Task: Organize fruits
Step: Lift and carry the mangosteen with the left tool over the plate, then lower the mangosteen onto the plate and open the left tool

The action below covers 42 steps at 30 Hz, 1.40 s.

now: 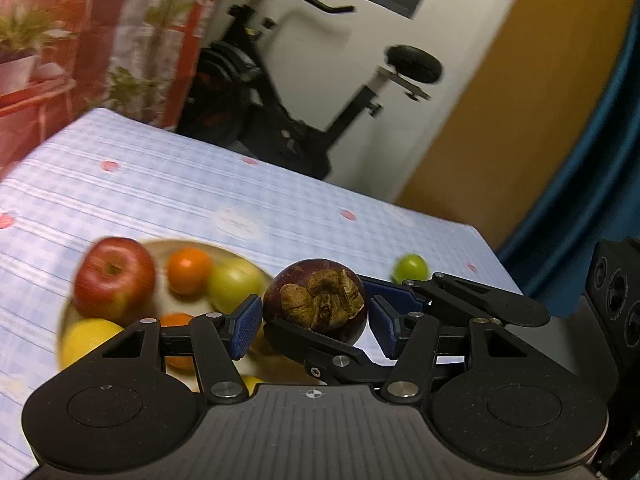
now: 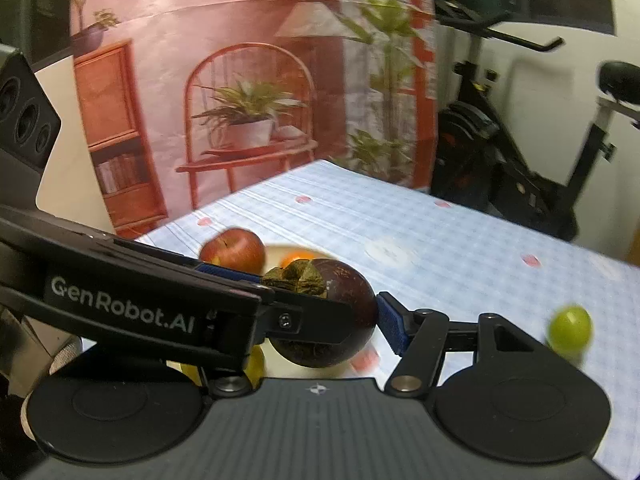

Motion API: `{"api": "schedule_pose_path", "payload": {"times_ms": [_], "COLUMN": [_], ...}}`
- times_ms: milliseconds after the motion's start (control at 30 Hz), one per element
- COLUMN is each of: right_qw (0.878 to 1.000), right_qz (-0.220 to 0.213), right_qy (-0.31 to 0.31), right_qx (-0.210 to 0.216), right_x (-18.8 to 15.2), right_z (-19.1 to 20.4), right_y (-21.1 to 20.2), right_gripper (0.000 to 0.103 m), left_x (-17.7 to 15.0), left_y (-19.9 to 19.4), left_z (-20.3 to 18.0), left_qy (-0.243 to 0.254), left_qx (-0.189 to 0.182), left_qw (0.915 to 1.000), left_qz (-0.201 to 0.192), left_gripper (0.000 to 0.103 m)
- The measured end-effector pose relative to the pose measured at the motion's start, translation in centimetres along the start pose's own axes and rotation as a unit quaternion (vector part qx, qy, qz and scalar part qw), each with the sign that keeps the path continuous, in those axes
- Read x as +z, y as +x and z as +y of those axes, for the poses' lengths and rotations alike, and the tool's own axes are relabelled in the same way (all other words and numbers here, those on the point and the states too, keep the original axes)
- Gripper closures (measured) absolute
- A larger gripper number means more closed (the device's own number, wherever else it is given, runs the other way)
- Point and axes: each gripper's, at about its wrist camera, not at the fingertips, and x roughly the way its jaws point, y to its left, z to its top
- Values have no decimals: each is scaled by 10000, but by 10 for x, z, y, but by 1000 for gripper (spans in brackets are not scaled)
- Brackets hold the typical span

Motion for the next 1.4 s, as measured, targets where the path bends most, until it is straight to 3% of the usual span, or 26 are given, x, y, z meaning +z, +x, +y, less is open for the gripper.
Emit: {"api": "schedule_pose_path", "payload": {"times_ms": [300,767,1100,1400], "right_qw": [9985,9976,9972,9988], "right_qz": [216,389,365,101], "right_qy": [-366,-399,-460,-286], "right_qx": [338,419,472,388], "right_x": [21,19,14,-9], "right_z": [15,18,21,5], "right_y": [58,86,77,35], "right_gripper": [39,39,38,36], "left_x": [18,16,14,18], "left_y": [13,10,7,4], "left_z": [34,42,38,24], "left_qy": [-349,-540,-506,-313], "left_qx": [330,470,570,630], "left_qw": [9988,9972,9966,9964], "left_qz": [-54,-232,-298,-466], "left_gripper": [42,41,41,40]}}
